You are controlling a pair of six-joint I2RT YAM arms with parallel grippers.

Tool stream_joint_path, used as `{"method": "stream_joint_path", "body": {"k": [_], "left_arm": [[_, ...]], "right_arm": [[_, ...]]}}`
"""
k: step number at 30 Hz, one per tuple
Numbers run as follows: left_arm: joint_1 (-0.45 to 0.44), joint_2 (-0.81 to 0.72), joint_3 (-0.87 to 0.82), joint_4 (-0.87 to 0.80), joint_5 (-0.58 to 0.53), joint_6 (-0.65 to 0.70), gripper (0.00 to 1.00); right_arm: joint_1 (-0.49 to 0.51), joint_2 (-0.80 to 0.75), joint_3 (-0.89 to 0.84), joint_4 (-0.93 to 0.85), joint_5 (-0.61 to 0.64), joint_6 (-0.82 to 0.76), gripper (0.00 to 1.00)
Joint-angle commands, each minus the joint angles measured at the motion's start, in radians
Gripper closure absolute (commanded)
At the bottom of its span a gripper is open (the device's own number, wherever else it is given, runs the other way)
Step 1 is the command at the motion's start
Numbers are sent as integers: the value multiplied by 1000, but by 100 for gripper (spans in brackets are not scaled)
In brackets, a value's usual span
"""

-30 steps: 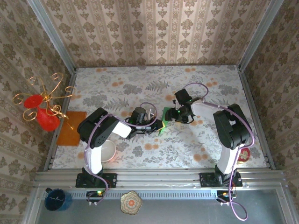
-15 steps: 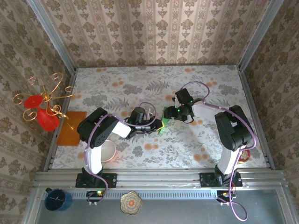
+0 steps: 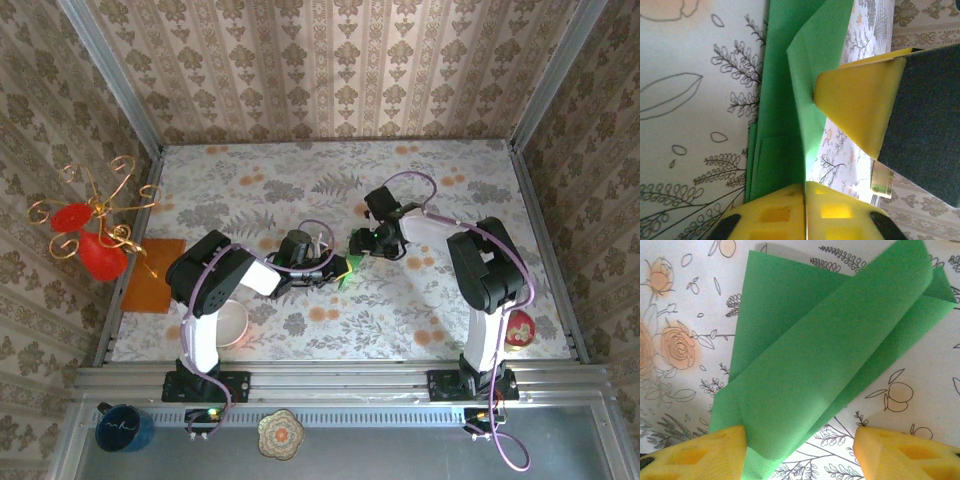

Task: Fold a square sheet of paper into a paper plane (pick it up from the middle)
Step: Fold the wing for the fifth time at the center of the table.

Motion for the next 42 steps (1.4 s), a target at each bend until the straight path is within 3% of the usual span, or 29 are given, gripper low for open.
{"method": "stream_joint_path", "body": {"k": [1,13,26,42], "left_arm": [[7,-17,-6,-26,1,19,84],[4,-115,-20,-132,-37,70,72],[-78,-221,121,-623,-236,324,61],[-103,-163,193,-717,-262,388,60]], "right_arm": [[4,107,4,-41,139,10,37],[12,126,19,-56,145,15,38],[13,130,13,-49,129,28,38],[12,137,12,-49,127,37,39]]}}
